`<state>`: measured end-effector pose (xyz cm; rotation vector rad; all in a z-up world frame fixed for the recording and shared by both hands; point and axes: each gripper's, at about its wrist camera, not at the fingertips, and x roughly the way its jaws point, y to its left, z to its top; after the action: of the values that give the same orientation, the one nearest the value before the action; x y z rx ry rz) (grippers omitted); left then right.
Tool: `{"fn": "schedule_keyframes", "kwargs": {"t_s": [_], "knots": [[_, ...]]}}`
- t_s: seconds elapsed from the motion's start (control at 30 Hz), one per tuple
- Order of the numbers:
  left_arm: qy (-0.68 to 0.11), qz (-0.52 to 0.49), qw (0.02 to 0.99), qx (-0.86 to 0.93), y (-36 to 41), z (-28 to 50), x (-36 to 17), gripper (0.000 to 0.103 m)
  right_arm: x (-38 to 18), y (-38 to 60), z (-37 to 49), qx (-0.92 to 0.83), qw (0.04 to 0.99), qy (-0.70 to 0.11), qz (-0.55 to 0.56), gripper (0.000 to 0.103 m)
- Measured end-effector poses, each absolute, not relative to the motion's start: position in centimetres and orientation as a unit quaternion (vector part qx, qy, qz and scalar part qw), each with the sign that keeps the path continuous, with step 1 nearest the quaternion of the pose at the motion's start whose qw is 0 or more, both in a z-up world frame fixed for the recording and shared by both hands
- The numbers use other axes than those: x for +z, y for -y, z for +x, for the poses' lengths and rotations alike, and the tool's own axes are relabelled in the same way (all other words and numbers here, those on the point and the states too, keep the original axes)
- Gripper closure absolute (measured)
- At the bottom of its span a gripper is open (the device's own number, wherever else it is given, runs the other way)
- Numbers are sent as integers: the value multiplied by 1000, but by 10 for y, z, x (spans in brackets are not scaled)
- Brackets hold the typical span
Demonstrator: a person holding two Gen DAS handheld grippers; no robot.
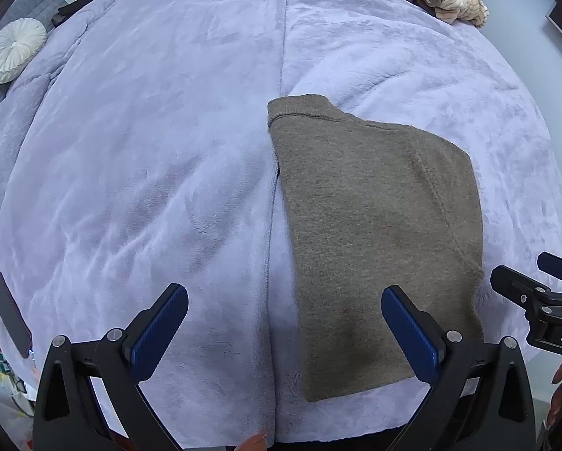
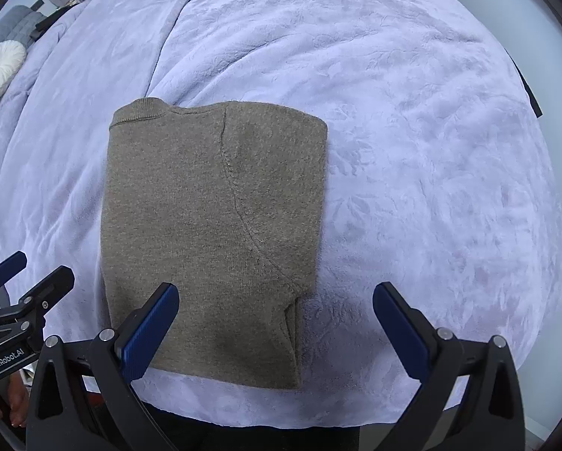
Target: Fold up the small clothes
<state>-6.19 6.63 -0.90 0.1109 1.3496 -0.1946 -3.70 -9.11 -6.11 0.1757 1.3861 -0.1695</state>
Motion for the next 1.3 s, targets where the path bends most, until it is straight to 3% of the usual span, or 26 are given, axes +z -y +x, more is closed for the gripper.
{"fn": "schedule_keyframes", "kwargs": {"t_s": [1.3], "knots": [[-629,66,773,-57,-73,-62,-8,0,-57,91,-37,-84,763,-637,74,0]]}}
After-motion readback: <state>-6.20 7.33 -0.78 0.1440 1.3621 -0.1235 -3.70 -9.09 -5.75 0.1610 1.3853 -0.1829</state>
